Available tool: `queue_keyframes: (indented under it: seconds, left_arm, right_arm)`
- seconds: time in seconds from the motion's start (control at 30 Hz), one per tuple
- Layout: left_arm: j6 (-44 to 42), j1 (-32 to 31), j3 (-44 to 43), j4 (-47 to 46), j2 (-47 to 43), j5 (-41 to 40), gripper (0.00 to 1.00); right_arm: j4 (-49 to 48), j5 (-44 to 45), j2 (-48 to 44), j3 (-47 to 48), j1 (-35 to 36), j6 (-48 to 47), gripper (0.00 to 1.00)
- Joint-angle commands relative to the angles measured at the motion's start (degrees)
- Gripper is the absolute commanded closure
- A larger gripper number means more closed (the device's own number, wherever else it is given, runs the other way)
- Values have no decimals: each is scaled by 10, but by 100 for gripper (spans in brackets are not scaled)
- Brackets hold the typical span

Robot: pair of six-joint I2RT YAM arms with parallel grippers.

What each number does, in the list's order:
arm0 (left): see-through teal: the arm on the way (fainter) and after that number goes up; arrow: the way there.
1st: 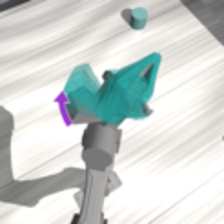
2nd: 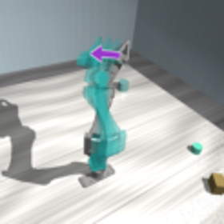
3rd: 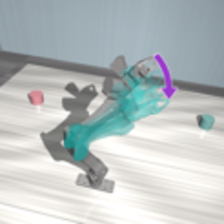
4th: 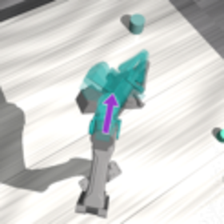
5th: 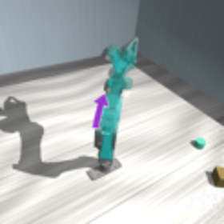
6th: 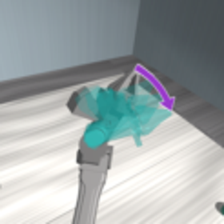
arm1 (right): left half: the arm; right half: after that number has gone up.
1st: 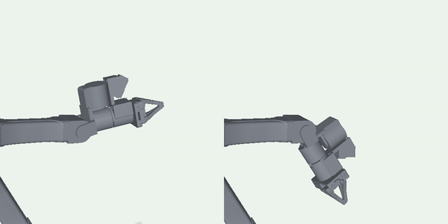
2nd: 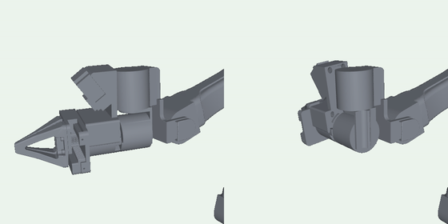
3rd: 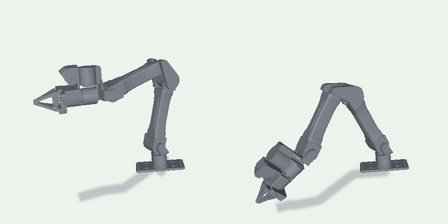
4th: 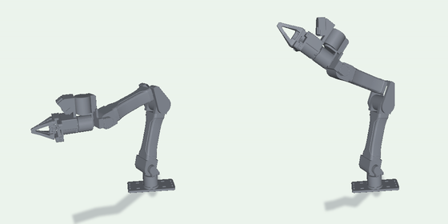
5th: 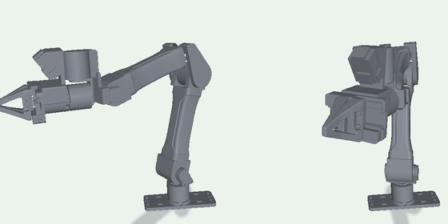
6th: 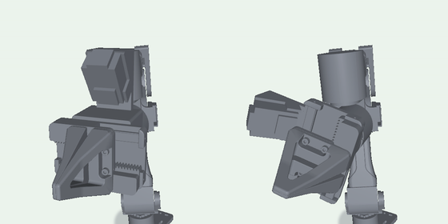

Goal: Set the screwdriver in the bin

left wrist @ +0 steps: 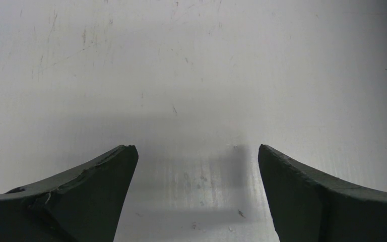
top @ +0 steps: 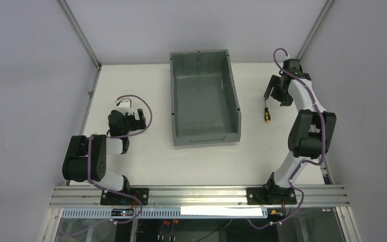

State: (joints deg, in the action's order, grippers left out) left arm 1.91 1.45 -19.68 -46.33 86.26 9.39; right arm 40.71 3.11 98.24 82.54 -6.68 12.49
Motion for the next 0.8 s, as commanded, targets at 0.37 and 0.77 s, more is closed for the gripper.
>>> queue_keyframes:
  seconds: [0.37,0.77]
  left_arm:
    - [-7,-5,-11,-18,0,6,1]
    - [-8,-5,-11,-18,-1,7,1]
  right_arm:
    - [160,18,231,140,26,-65,47]
    - [161,35,178,118,29,-66,100]
